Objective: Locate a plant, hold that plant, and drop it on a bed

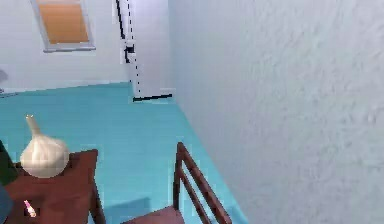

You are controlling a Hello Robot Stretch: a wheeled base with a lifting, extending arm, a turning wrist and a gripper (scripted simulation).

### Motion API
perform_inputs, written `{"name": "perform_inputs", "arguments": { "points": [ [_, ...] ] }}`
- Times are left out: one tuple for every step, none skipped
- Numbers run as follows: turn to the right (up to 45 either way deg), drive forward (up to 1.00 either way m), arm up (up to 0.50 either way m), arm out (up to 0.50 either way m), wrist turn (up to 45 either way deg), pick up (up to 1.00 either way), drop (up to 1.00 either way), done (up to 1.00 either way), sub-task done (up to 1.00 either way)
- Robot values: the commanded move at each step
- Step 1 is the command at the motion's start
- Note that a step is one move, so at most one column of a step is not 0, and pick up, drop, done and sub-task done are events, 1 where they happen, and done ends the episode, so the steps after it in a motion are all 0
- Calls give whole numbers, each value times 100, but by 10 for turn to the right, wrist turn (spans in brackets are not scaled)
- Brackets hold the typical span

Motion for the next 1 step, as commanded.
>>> {"name": "perform_inputs", "arguments": {
  "points": [
    [-450,0,0,0,0,0,0,0,0]
  ]
}}
